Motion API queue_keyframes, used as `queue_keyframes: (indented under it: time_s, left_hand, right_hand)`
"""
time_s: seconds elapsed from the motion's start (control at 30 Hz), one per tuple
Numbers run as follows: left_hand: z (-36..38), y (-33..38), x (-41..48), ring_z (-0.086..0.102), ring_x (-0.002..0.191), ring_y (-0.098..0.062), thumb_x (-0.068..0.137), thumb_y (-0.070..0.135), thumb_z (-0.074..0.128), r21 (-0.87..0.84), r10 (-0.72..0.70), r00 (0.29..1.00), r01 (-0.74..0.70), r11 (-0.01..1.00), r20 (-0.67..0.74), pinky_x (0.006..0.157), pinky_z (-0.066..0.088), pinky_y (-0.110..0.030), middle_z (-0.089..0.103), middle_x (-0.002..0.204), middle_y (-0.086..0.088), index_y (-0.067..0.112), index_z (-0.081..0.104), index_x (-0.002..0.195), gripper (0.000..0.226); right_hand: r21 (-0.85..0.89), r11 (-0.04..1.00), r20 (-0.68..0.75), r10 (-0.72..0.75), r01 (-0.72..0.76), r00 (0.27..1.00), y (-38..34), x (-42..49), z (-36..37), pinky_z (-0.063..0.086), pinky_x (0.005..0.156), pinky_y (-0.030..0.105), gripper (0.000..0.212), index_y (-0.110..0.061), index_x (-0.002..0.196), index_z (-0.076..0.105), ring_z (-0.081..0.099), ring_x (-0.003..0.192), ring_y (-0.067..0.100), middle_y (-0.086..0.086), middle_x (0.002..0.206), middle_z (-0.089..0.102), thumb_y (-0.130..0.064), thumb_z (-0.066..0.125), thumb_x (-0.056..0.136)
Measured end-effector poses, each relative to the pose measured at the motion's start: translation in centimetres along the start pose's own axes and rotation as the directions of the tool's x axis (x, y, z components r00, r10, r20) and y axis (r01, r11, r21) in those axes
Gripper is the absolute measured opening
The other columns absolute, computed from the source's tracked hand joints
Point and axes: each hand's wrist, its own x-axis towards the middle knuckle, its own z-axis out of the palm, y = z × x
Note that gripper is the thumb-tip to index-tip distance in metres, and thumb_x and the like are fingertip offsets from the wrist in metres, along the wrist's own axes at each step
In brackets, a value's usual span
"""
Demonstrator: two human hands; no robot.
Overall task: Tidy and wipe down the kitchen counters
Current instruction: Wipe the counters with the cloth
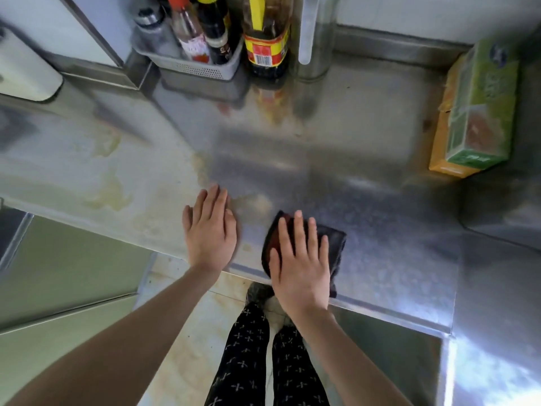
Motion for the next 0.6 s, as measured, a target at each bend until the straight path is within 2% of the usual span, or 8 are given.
queue_keyframes:
  time_s: [0.07, 0.13, 0.27, 0.3, 0.4, 0.47, 0.53, 0.6]
  left_hand:
    - [-0.1, 0.0, 0.0, 0.033, 0.135, -0.022, 0.090, 0.030, 0.023, -0.011, 0.007, 1.000, -0.007, 1.000, 0.003, 0.108, 0.017, -0.043, 0.041, 0.145, -0.002, 0.016, 0.046, 0.134, 0.052]
    - [-0.1, -0.1, 0.0, 0.032, 0.135, -0.021, 0.088, 0.029, 0.023, -0.023, 0.003, 1.000, -0.003, 1.000, 0.009, 0.109, 0.016, -0.042, 0.040, 0.145, -0.001, 0.017, 0.046, 0.134, 0.053]
    - [-0.1, -0.2, -0.1, 0.035, 0.133, -0.021, 0.086, 0.026, 0.026, -0.036, 0.002, 1.000, -0.002, 0.999, -0.012, 0.107, 0.015, -0.041, 0.040, 0.145, -0.003, 0.016, 0.046, 0.133, 0.053]
    - [-0.1, -0.1, -0.1, 0.035, 0.132, -0.021, 0.085, 0.024, 0.027, -0.045, -0.002, 1.000, 0.001, 0.999, -0.023, 0.107, 0.015, -0.041, 0.039, 0.145, -0.004, 0.015, 0.045, 0.132, 0.052]
    - [-0.3, -0.1, -0.2, 0.035, 0.132, -0.018, 0.086, 0.022, 0.026, -0.128, -0.070, 0.993, 0.058, 0.990, -0.093, 0.109, 0.009, -0.038, 0.038, 0.145, -0.005, 0.013, 0.044, 0.129, 0.047]
    - [-0.5, 0.0, -0.1, 0.033, 0.131, -0.011, 0.087, 0.021, 0.025, -0.219, -0.151, 0.978, 0.117, 0.969, -0.145, 0.110, 0.009, -0.036, 0.042, 0.142, -0.004, 0.011, 0.047, 0.123, 0.044]
    - [-0.6, 0.0, -0.2, 0.034, 0.126, -0.009, 0.085, 0.020, 0.026, -0.258, -0.187, 0.965, 0.137, 0.956, -0.182, 0.110, 0.010, -0.036, 0.044, 0.140, -0.004, 0.011, 0.048, 0.119, 0.041]
    - [-0.5, 0.1, -0.2, 0.039, 0.124, -0.012, 0.084, 0.016, 0.028, -0.252, -0.198, 0.961, 0.147, 0.957, -0.191, 0.108, 0.013, -0.038, 0.044, 0.140, -0.004, 0.012, 0.049, 0.118, 0.040]
  right_hand:
    - [-0.053, 0.978, 0.060, -0.197, 0.200, 0.979, 0.0, 1.0, 0.0, 0.017, 0.111, 0.048, 0.053, -0.020, 0.147, 0.025, 0.022, 0.142, 0.029, 0.006, 0.154, 0.024, -0.041, 0.027, 0.097]
    - [-0.079, 0.968, 0.066, -0.233, 0.238, 0.970, 1.1, 3.2, -0.2, 0.011, 0.113, 0.048, 0.053, -0.022, 0.148, 0.018, 0.011, 0.143, 0.026, 0.004, 0.156, 0.014, -0.042, 0.022, 0.099]
    - [-0.006, 0.998, 0.001, 0.064, -0.064, 0.998, 0.7, 8.1, -1.1, 0.005, 0.115, 0.046, 0.055, -0.023, 0.150, 0.009, 0.003, 0.145, 0.029, 0.005, 0.158, 0.004, -0.041, 0.018, 0.099]
    - [-0.004, 0.999, 0.017, 0.051, -0.051, 0.999, -0.4, 8.4, -1.0, 0.004, 0.115, 0.046, 0.055, -0.022, 0.150, 0.008, 0.002, 0.145, 0.029, 0.005, 0.158, 0.003, -0.041, 0.018, 0.099]
    - [-0.060, 0.953, 0.098, -0.290, 0.296, 0.952, -2.7, 7.1, -0.4, 0.015, 0.114, 0.047, 0.055, -0.021, 0.148, 0.020, 0.015, 0.143, 0.030, 0.007, 0.157, 0.016, -0.041, 0.021, 0.097]
    - [-0.098, 0.905, 0.135, -0.399, 0.413, 0.907, -2.2, 7.6, -0.4, 0.023, 0.111, 0.048, 0.054, -0.022, 0.145, 0.030, 0.026, 0.140, 0.029, 0.005, 0.153, 0.027, -0.042, 0.024, 0.095]
    - [-0.107, 0.933, 0.102, -0.335, 0.345, 0.937, -2.0, 9.3, -0.7, 0.020, 0.112, 0.048, 0.053, -0.023, 0.146, 0.027, 0.021, 0.142, 0.028, 0.004, 0.155, 0.023, -0.040, 0.022, 0.097]
    - [-0.064, 0.984, 0.088, -0.162, 0.168, 0.983, -3.0, 10.9, -1.1, 0.007, 0.115, 0.045, 0.053, -0.024, 0.150, 0.011, 0.003, 0.145, 0.027, 0.002, 0.158, 0.005, -0.039, 0.016, 0.099]
